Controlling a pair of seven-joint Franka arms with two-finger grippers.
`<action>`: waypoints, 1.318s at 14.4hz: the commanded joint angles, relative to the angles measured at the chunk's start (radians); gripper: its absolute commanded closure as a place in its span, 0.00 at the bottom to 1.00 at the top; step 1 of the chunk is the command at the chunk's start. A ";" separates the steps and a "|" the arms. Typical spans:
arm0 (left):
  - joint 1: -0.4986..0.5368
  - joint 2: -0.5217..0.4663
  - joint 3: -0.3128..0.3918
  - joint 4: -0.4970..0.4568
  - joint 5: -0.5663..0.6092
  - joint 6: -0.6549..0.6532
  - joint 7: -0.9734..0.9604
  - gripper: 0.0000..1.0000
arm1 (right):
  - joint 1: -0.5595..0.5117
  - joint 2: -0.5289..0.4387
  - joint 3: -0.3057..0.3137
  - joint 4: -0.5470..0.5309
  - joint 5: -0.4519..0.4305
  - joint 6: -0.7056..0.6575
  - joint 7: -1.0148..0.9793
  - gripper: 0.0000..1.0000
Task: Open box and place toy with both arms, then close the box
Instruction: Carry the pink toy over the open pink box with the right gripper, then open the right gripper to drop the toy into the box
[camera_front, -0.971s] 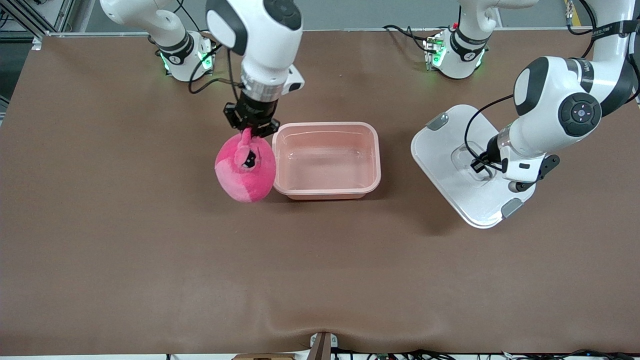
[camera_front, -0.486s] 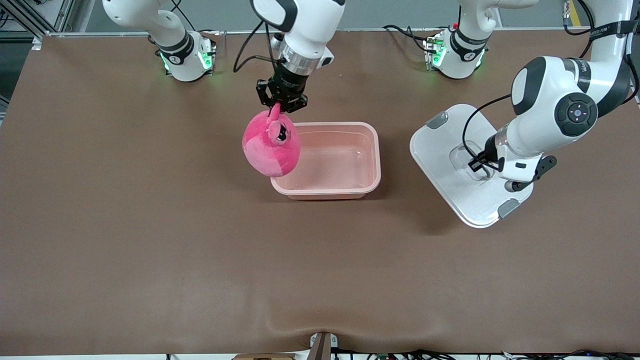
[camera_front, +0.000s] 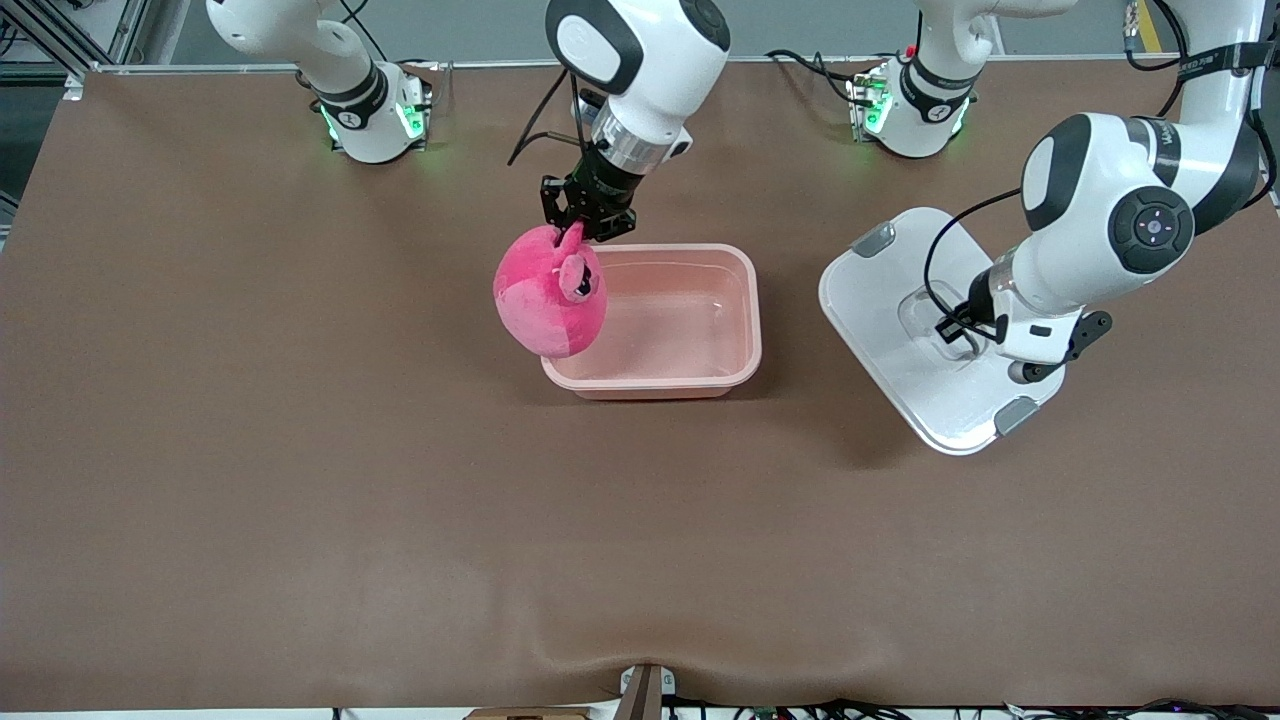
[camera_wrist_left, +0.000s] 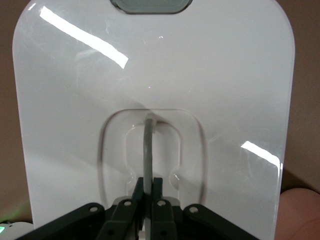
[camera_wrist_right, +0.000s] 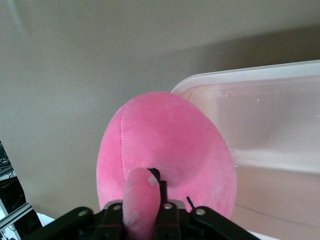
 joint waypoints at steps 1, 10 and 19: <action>0.007 -0.019 -0.004 -0.015 -0.017 0.006 0.019 1.00 | 0.020 0.024 -0.013 0.044 -0.016 -0.049 -0.001 0.00; 0.007 -0.018 -0.004 -0.015 -0.019 0.004 0.019 1.00 | 0.006 0.021 -0.018 0.219 0.069 -0.149 0.154 0.00; 0.007 -0.012 -0.004 -0.012 -0.037 0.004 0.019 1.00 | -0.204 -0.004 -0.019 0.243 0.115 -0.173 0.186 0.00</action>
